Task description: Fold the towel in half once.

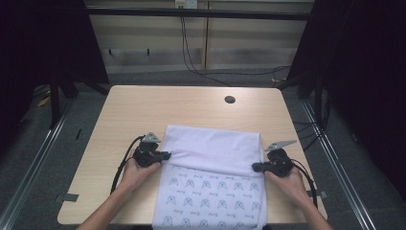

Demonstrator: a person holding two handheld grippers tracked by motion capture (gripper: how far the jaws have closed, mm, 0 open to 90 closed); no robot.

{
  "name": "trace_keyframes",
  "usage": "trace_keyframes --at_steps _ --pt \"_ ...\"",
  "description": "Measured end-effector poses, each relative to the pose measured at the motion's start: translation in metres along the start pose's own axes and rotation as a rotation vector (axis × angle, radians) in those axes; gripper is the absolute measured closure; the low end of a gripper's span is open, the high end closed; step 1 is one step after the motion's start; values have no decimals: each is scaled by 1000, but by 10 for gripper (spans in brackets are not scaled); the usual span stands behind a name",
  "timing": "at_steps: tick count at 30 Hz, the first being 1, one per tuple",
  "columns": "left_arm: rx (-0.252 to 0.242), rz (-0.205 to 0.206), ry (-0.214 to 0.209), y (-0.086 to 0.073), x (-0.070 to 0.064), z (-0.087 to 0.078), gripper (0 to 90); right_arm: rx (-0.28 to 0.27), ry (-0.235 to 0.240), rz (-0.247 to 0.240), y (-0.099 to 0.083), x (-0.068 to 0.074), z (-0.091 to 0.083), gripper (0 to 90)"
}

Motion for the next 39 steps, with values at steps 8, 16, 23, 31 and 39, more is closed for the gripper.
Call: trace_keyframes --at_steps 8,16,23,31,39 --pt "-21 -59 116 12 51 14 879 -41 -19 21 53 -12 38 876" --pt "-60 -115 210 21 88 29 877 -124 -87 92 98 -28 71 875" --pt "-71 -175 169 24 97 29 875 -141 -170 102 116 -29 81 873" --pt "-193 -129 123 40 87 -15 877 -261 -67 92 127 -29 41 875" --pt "-327 -35 96 65 57 -78 874 -423 18 3 144 -2 -42 874"
Point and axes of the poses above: each handheld gripper's, and its own axes: z roughly forward along the jaws, y roughly out of its top, x roughly to its left, the point moved 1 cm from there along z, roughly forward along the jaws, and after that the axes turned 11 degrees about z, right-handed, at the moved point
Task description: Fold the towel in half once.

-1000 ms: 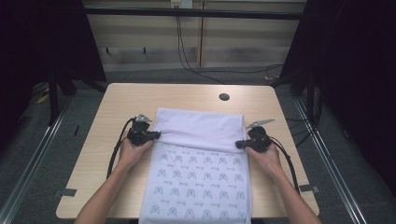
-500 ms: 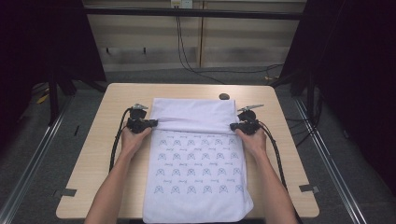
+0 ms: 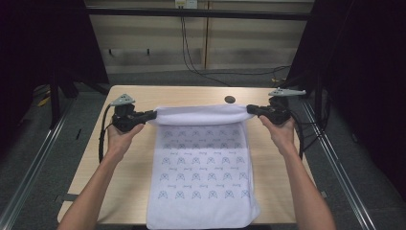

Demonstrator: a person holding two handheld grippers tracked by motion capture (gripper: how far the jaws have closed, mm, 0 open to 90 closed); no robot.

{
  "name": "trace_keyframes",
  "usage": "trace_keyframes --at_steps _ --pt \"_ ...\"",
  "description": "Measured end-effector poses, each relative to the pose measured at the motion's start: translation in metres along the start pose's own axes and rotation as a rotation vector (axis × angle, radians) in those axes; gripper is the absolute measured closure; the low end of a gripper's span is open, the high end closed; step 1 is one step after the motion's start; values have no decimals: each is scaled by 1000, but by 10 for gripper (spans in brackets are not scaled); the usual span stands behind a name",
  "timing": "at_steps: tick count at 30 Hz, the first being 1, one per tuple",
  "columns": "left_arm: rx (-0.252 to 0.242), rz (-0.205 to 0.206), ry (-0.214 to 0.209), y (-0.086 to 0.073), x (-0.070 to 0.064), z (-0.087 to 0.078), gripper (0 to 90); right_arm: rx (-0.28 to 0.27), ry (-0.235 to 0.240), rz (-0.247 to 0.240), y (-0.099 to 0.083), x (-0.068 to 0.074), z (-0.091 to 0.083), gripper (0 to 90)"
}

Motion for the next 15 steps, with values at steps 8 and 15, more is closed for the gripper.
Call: trace_keyframes --at_steps 8,15 --pt "-138 8 -68 8 -45 -57 875 -34 109 -62 -8 38 -64 875" --pt "-166 40 -119 0 -77 -105 875 -48 185 -116 -38 70 -110 875"
Point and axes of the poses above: each handheld gripper's, and its own axes: z roughly forward along the jaws, y roughly out of its top, x roughly to its left, the point moved 1 cm from there along z, roughly forward along the jaws, and after that the axes turned 11 degrees about z, right-handed, at the moved point
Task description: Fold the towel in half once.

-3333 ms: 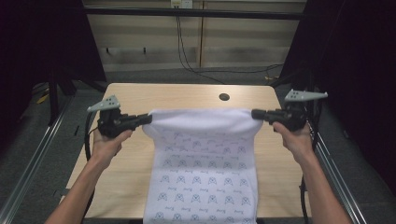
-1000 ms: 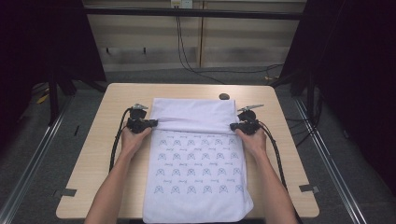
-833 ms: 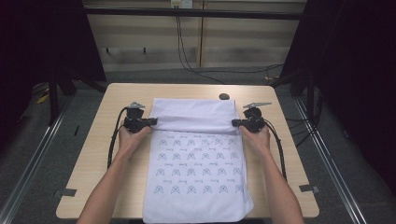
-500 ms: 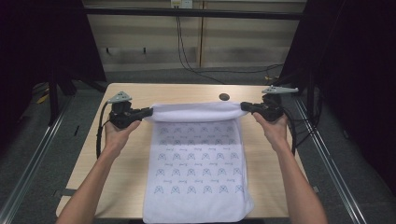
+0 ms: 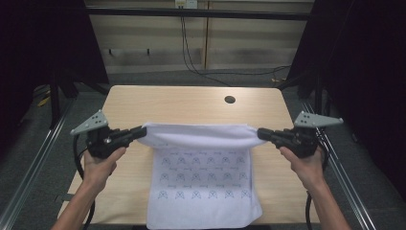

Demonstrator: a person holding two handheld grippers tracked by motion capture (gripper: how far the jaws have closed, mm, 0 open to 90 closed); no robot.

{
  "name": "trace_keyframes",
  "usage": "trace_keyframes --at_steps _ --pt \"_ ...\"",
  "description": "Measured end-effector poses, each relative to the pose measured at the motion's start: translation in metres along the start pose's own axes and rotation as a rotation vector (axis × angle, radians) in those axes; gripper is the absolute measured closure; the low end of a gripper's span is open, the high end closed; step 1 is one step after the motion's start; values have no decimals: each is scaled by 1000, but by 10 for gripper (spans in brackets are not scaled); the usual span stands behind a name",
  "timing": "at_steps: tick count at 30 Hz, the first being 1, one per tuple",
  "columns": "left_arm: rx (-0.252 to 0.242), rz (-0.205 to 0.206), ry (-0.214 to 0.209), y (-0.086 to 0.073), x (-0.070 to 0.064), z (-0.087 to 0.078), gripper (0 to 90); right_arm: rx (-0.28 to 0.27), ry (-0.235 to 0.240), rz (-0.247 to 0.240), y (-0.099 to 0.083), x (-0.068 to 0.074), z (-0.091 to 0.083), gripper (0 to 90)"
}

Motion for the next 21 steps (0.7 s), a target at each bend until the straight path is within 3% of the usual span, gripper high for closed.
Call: trace_keyframes --at_steps 2,4,5,6,8,10,11,12,13,14,16,17,19,21 --pt "48 16 -7 -14 -17 -8 875 17 -2 -22 -9 12 -10 875" --pt "89 64 12 -29 -31 -11 873 31 21 -13 -23 20 -15 875" --pt "98 57 2 -37 -35 -11 872 60 15 -15 -32 23 -14 875" --pt "136 20 -25 -52 -40 -9 872 88 0 -27 -40 24 -13 874" --pt "202 29 -47 -75 -46 -3 872 151 9 3 -62 23 -8 874" --pt "245 -14 -86 -95 -48 2 872 206 6 27 -86 20 -3 873" --pt "270 -20 -101 -101 -49 4 872 237 22 53 -100 17 -2 872" --pt "270 -20 -101 -101 -49 4 870 237 22 53 -100 17 -2 872" --pt "314 -29 -130 -113 -54 5 870 256 28 56 -108 17 -2 871" --pt "333 -33 -147 -116 -56 4 870 302 78 87 -126 16 -3 865" --pt "353 -32 -168 -123 -63 -2 863 356 103 97 -142 19 -4 849" --pt "353 -28 -158 -123 -66 -6 857 378 118 92 -148 21 -6 816" --pt "330 -19 -151 -123 -72 -14 856 399 135 91 -156 26 -11 768" --pt "312 -9 -178 -121 -78 -21 834 417 153 98 -162 30 -15 748"
Point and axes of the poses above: each handheld gripper's, and its own axes: z roughly forward along the jaws, y roughly out of its top, x roughly to its left, the point moved 1 cm from there along z, roughly forward along the jaws, and after that the axes turned 11 degrees about z, right-handed, at the moved point
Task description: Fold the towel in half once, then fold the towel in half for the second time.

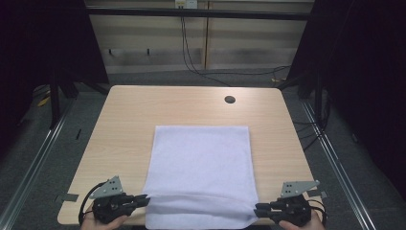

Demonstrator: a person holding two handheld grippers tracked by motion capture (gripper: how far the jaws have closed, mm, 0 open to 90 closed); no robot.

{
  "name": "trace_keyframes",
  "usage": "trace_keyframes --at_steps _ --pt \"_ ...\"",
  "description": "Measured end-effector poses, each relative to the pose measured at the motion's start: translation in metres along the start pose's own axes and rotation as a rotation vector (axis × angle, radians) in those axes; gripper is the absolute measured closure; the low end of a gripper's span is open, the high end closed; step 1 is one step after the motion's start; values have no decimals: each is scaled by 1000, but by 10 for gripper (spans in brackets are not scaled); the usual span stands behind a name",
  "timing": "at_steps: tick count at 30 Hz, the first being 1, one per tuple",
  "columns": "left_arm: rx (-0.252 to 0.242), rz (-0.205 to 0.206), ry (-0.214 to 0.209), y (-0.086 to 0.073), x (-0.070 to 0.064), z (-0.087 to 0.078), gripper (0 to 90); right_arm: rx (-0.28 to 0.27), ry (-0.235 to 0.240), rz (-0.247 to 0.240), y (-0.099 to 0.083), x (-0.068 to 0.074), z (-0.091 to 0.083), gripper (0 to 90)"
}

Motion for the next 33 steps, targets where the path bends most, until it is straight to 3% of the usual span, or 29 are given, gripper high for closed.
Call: trace_keyframes --at_steps 4,5,7,10,13,17,18,19,21,22,23,26,28,29,30,33 --pt "-74 20 -38 -1 -7 -12 781 3 33 1 -3 2 -5 684" --pt "-101 6 -57 -1 -6 -16 767 -6 32 5 -3 2 -6 668" --pt "-147 -28 -75 -3 0 -19 742 -43 42 16 0 -1 -11 663" --pt "-143 -55 -50 -4 15 -17 702 -100 54 44 9 -10 -15 639" --pt "-84 -74 10 -1 35 -4 729 -128 -5 44 20 -20 -12 664" --pt "0 -85 58 13 67 24 745 -133 -60 34 45 -38 9 651" --pt "0 -85 58 13 67 24 736 -133 -60 34 45 -38 9 651" --pt "14 -110 62 20 83 37 724 -127 -93 22 58 -46 20 643" --pt "57 -91 91 24 96 51 719 -124 -99 15 66 -50 27 639" --pt "57 -91 91 24 96 51 711 -124 -99 15 66 -50 27 639" --pt "58 -141 79 27 110 64 706 -116 -119 16 77 -59 39 636" --pt "106 -127 112 30 125 83 703 -91 -153 10 91 -69 54 636" --pt "122 -99 155 30 129 94 715 -64 -165 8 101 -77 68 638" --pt "122 -99 155 30 129 94 720 -64 -165 8 101 -77 68 638" --pt "104 -116 139 30 133 97 718 -35 -182 9 109 -84 83 640" --pt "98 -108 129 28 133 96 719 -2 -214 7 112 -90 99 640"
Point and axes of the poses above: each handheld gripper's, and its own axes: z roughly forward along the jaws, y roughly out of its top, x roughly to its left, the point moved 1 cm from there along z, roughly forward along the jaws, and after that the axes turned 11 degrees about z, right-handed, at the moved point
